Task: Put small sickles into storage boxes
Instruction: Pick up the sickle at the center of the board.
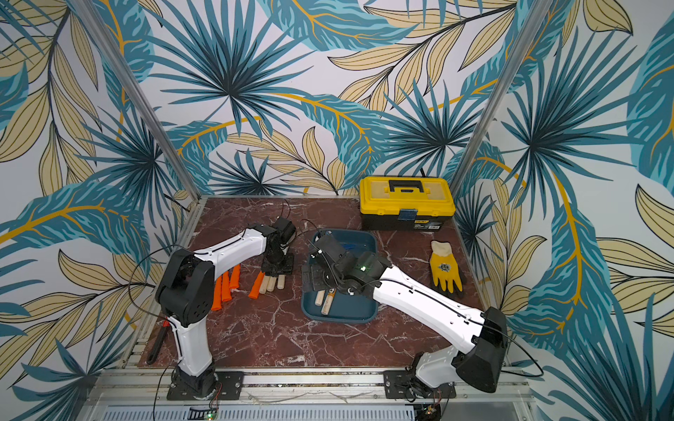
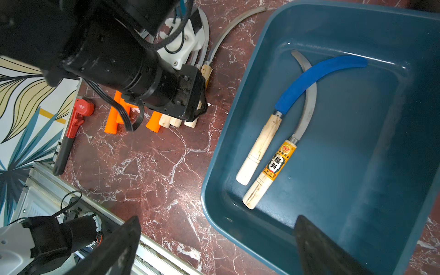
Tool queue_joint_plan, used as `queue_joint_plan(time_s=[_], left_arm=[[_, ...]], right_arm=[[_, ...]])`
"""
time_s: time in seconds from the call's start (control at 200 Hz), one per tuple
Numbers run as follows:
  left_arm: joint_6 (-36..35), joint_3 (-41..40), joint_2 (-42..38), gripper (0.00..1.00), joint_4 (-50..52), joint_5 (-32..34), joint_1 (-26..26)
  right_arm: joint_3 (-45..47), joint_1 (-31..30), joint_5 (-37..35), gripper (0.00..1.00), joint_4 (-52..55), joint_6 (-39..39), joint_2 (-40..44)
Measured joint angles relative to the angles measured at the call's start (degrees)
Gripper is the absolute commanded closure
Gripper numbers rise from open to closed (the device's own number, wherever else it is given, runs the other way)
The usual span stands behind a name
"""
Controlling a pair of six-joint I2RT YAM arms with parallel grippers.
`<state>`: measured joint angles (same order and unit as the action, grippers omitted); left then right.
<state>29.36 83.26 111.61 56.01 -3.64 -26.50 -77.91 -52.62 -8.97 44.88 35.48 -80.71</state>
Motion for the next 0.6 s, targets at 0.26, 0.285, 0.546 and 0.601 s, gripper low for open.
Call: queue_joint_plan(time_s=[0.26,0.285,0.546,0.601], left_arm=[[-0.59,-0.11,2.03,0.50,-1.79,-0.09,0.11],[-0.59,-0.17,2.16,0.50,-1.99,-0.13,0.11],[-0.90,-1.27,3.65,0.61,-4.02,-0.35,0.09],[-0.76,-1.33,3.65,0.70,-4.22,-0.37,0.11]], right_arm=[[0.00,-0.02,-1.09,0.00,0.26,-0.81,-0.11],[0.00,-0.02,-1.09,0.00,0.31,-0.83,-0.17],[-0.13,-0.02,-1.73,0.01,0.50,-1.44,-1.05],[-0.28,-0.02,-1.75,0.01,0.57,-1.51,-1.27]])
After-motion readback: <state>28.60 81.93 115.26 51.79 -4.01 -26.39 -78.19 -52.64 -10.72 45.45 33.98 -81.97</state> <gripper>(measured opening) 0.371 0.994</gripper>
